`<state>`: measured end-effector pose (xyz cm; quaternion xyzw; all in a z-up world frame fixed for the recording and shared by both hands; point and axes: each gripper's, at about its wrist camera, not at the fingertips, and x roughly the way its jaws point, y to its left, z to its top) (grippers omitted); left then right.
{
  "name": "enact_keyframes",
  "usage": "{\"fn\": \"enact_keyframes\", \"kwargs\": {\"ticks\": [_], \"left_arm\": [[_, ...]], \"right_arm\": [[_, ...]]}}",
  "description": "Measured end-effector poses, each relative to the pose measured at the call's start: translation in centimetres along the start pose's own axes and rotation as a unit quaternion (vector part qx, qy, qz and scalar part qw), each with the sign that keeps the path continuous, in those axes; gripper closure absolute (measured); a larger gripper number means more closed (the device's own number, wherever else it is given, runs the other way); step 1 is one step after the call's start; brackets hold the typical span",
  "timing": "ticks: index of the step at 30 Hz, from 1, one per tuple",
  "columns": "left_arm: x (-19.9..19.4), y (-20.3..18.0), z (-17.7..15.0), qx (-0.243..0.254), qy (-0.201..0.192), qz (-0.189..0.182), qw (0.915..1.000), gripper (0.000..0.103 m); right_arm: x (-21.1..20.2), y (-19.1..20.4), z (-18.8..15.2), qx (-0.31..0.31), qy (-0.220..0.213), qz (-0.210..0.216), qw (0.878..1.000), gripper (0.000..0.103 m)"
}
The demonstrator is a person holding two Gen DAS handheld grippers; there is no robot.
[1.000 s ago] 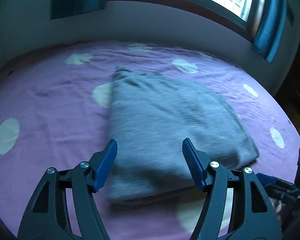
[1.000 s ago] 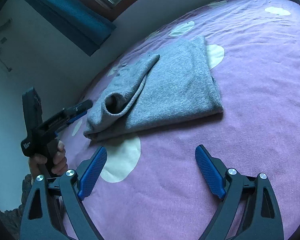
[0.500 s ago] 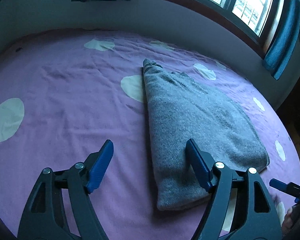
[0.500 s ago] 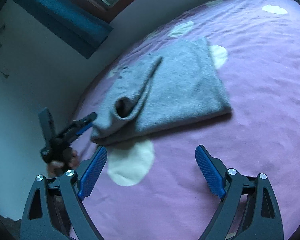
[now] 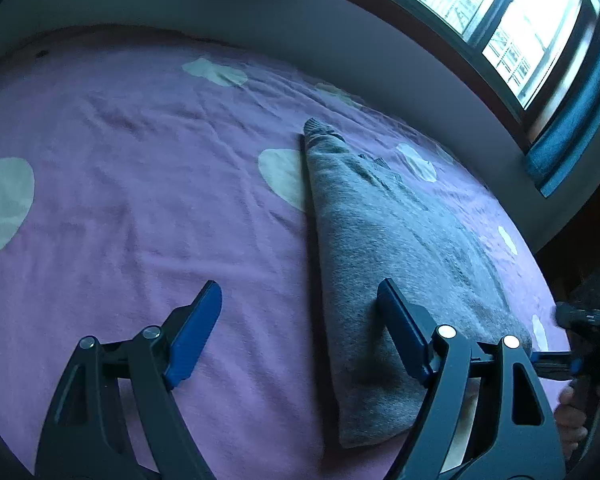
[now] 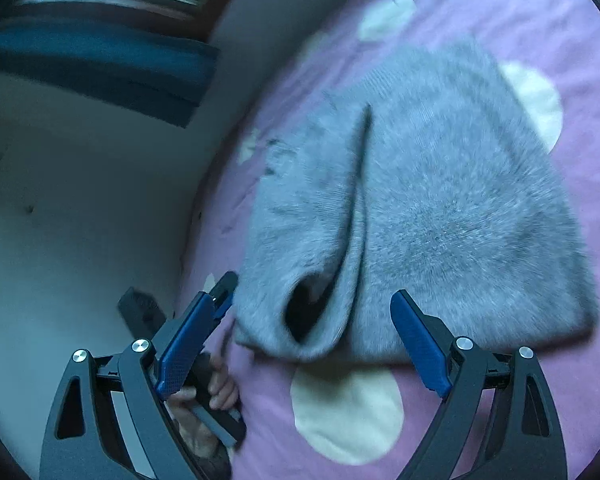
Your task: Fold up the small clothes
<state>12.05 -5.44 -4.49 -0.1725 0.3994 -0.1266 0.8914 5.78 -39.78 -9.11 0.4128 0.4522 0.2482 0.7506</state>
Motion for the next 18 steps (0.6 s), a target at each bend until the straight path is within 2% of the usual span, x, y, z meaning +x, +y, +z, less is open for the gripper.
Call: {"fn": "enact_keyframes", "kwargs": {"ticks": [6,14,18], "left_arm": [[0.3,0.7,0.1,-0.018,0.008,-0.003,0.9998,0.023],[0.4,0.7,0.0,-0.017,0.009,-0.002,0.9998,0.023],[0.4,0.7,0.0,-0.018,0.009,-0.002,0.9998,0.023]], "right_arm": [[2.1,0.4,1.0,0.001,0.022,0.013,1.000,0.014],[2.9,0.3,3.3,0.004,0.014,0.033,0.999,0.014],[3.5,0.9,4.6,-0.008,0.007,0.026,1.000,0.014]]}}
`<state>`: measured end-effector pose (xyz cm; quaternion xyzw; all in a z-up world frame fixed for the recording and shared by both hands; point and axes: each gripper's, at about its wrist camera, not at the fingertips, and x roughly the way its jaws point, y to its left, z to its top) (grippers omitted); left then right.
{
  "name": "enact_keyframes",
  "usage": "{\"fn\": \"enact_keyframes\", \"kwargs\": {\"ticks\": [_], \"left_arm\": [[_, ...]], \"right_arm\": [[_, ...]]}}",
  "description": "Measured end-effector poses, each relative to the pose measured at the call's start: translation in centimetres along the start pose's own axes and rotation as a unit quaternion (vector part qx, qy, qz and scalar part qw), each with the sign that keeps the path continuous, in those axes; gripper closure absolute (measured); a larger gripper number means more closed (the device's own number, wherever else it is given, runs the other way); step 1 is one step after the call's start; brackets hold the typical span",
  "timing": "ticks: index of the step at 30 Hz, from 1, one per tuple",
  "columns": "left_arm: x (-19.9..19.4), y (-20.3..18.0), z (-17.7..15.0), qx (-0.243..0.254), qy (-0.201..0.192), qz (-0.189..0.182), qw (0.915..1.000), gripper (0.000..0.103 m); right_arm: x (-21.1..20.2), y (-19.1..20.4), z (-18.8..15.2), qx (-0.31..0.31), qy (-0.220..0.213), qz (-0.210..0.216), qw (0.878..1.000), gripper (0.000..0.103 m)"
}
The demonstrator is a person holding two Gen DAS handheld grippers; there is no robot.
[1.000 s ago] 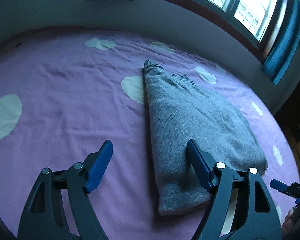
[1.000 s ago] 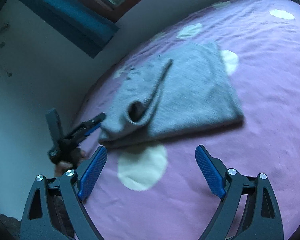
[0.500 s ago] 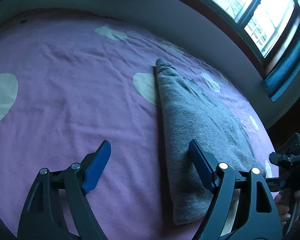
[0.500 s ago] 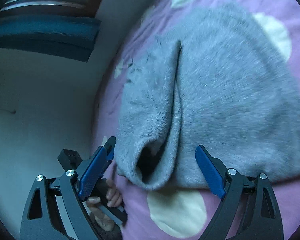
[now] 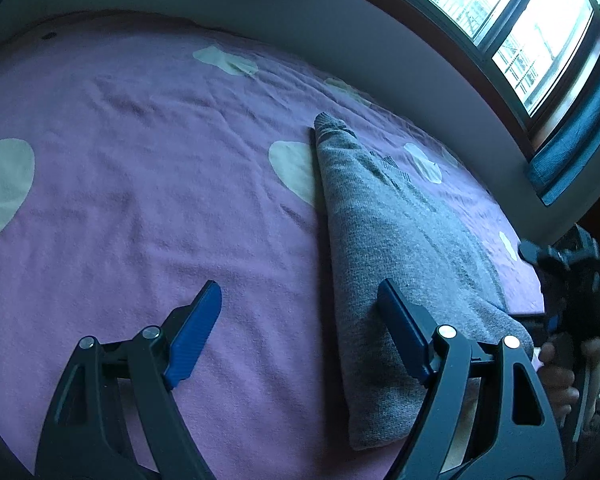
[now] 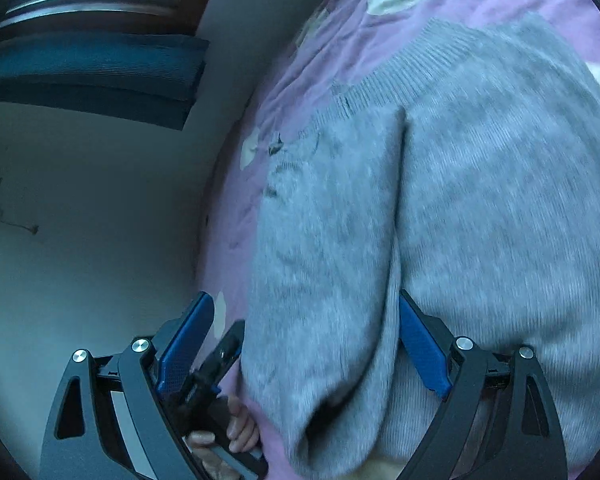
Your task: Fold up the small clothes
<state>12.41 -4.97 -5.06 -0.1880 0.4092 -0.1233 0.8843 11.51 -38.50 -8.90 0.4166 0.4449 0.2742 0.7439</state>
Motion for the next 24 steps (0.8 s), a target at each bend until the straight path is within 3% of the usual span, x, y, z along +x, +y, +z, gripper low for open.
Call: {"fn": "enact_keyframes", "kwargs": {"ticks": [4,6,8,9,13,19,24], "left_arm": [[0.1,0.0,0.0,0.000,0.000,0.000,1.0000,0.023],[0.1,0.0,0.0,0.000,0.000,0.000,1.0000,0.023],[0.1,-0.1,0.0,0.001,0.000,0.000,1.0000,0.023],[0.2,-0.1,0.0,0.002,0.000,-0.001,1.0000,0.023],[0.2,-0.2,-0.1,0.003,-0.001,-0.006,1.0000,0.023],[-0.3,-1.0,-0.3,0.025,-0.009,-0.028,0.9993,0.023],[-1.2,-3.3,-1.0,0.082,-0.024,-0.053,0.9949,0.023]], "right_arm": [[1.2,0.4,1.2,-0.014,0.000,-0.003,1.000,0.015],[1.6,0.8,1.7,-0.030,0.000,-0.016,0.999,0.023],[2.4,0.7,2.5,-0.037,0.007,-0.039,0.999,0.040],[2.8,0.5,2.9,-0.040,0.011,-0.050,0.998,0.052],[4.2,0.0,4.2,-0.039,0.023,-0.060,0.997,0.090],[1.0,4.1,6.0,-0.108,-0.018,-0.062,0.992,0.094],[-2.7,2.2,7.5,-0.107,-0.045,-0.089,0.989,0.094]]}}
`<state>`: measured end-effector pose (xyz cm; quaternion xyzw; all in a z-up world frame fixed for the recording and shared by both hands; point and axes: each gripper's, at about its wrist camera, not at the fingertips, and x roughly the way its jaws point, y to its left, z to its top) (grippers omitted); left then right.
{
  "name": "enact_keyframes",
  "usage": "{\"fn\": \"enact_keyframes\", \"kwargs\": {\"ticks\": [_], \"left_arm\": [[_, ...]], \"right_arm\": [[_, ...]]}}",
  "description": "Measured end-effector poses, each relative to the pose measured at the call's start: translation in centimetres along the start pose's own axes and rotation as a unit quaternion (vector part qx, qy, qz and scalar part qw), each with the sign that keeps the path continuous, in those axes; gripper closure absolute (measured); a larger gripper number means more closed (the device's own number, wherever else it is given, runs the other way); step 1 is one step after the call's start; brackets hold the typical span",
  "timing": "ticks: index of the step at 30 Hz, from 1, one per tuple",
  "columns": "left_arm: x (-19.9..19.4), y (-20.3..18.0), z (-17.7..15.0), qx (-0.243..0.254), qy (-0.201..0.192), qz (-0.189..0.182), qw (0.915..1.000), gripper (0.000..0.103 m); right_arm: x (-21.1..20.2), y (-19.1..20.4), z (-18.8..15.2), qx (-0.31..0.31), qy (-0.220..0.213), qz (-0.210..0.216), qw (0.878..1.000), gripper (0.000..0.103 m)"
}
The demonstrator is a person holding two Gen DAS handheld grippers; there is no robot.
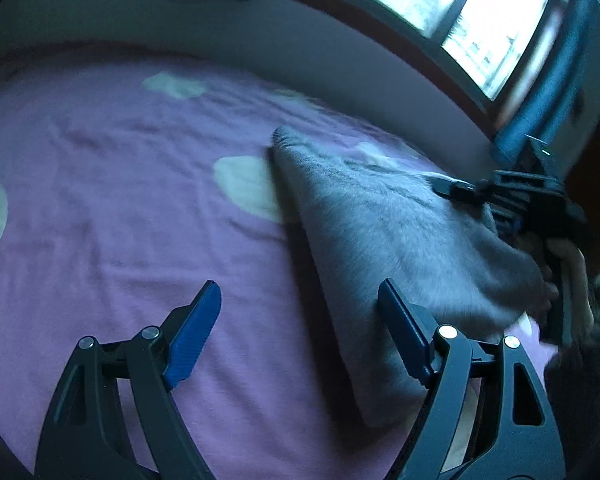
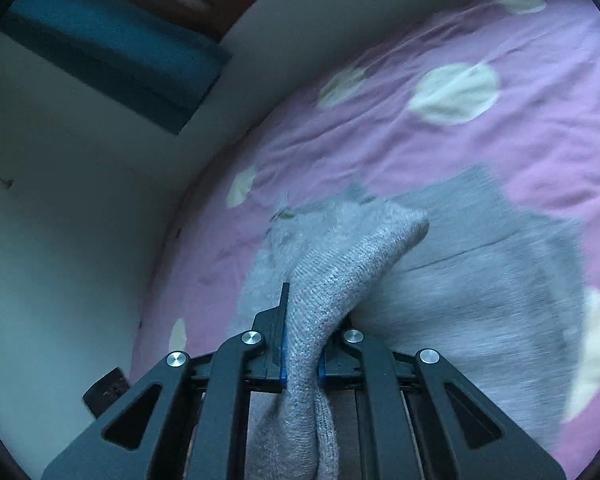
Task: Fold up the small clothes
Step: 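Fold the held sweater edge over the bundle with the right tool, release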
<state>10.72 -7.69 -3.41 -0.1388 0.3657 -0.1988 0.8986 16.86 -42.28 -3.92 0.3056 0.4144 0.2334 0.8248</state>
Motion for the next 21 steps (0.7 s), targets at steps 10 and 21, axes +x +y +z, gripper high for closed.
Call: {"fn": "enact_keyframes", "kwargs": {"ticks": [10,21], "left_arm": [[1.6,-5.8,-1.7,0.137,0.058,-0.040,0.9881,0.023],[4.2,-7.3,-3.1,0.191,0.131,-0.020,0.9726,0.023]], "right_arm": [[-0.2,-8.7,-1.5,0.075,0.012,-0.011,0.997,0.094],[-6.2,-8.7,-4.0,0.085,-0.019,0.006,0.996,0.054]]}}
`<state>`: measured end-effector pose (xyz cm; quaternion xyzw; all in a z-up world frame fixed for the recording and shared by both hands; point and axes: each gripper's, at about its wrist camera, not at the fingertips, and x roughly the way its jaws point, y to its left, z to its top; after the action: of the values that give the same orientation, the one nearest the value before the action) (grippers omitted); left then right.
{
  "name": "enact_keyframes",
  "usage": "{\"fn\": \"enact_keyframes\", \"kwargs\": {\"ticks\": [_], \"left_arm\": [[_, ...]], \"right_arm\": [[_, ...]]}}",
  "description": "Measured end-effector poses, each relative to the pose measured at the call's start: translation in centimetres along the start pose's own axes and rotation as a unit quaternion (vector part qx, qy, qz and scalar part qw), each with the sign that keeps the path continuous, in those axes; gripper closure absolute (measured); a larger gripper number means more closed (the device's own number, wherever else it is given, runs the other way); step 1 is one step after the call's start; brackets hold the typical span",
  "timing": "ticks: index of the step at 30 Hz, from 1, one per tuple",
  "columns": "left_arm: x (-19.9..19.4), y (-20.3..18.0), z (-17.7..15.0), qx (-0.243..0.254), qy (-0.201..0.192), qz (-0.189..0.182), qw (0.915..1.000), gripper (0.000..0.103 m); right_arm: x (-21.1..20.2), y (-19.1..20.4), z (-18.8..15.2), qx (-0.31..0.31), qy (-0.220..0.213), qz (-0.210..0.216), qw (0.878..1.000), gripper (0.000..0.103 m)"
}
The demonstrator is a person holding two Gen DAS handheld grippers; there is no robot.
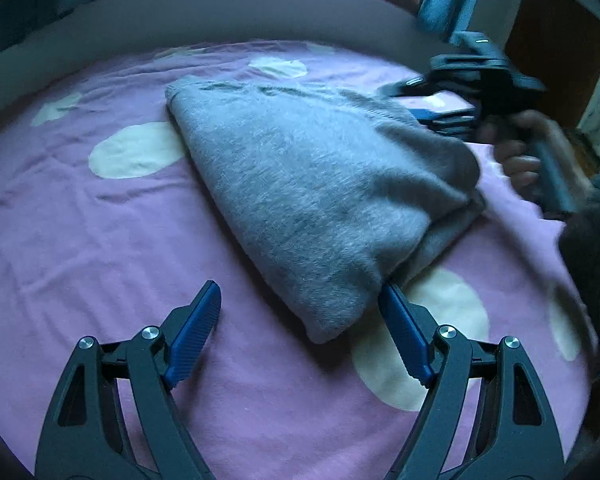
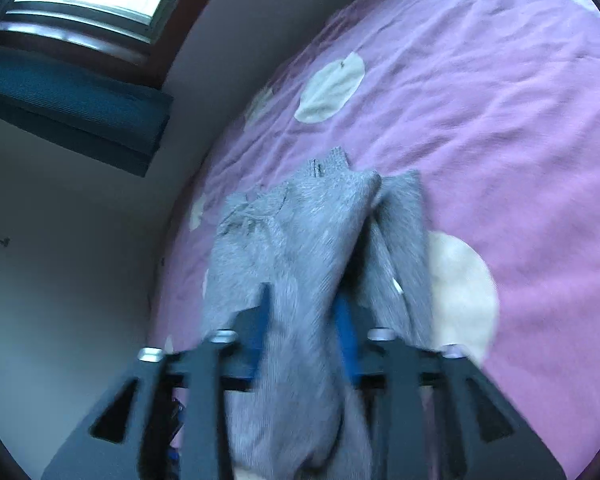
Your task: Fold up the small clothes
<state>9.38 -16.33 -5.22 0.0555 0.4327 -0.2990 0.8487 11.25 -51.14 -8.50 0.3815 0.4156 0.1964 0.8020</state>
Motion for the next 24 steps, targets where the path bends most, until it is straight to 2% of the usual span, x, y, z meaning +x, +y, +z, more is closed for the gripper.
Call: {"fn": "enact_keyframes", "kwargs": {"ticks": [6,9,11,15,19,20,21,22,24], "left_arm": [[0.3,1.5,0.3,-0.036,0.001,-0.011,0.9993,0.023],[0.0,1.6,0.3,-0.042,-0.005,-0.016,0.9990,0.023],[-0.1,1.7,0.4,-0.044,-0.009,-0.020,0.9988,0.023],[-0.2,1.6,0.1,-0.043,-0.007,-0.023,0.9988,0.023],[-0.3,2.0,-0.1,-0.057,-0.005,-0.038,0.9976,0.023],[-0.3,2.1,0.0,-0.059,-0.006,-0.040,0.9974,0.023],[-0.3,2.1,0.0,-0.059,-0.007,-0.041,0.9974,0.023],[-0.4,2.0,0.0,-0.058,-0.008,-0.041,0.9975,0.023],[-0.8,1.9,0.0,-0.054,-0.015,-0.048,0.9973,0.023]], "right_arm": [[-3.8,-0.9,-4.3,0.017,0.001,0.020,1.000,0.051],[-4.5,-0.7,-6.3,0.015,0.009,0.029,0.999,0.051],[-4.0,-0.4,-7.1,0.015,0.021,0.019,0.999,0.051],[-3.1,-1.1,-7.6,0.024,0.026,0.019,0.999,0.051],[-1.9,-1.7,-7.1,0.046,0.022,0.057,0.997,0.051],[-1.6,-1.7,-6.9,0.049,0.023,0.058,0.997,0.053],[-1.4,-1.6,-6.8,0.049,0.022,0.054,0.997,0.062],[-1.1,-1.5,-6.7,0.045,0.023,0.045,0.998,0.079],[-1.3,-1.1,-6.8,0.036,0.020,0.044,0.998,0.093]]}}
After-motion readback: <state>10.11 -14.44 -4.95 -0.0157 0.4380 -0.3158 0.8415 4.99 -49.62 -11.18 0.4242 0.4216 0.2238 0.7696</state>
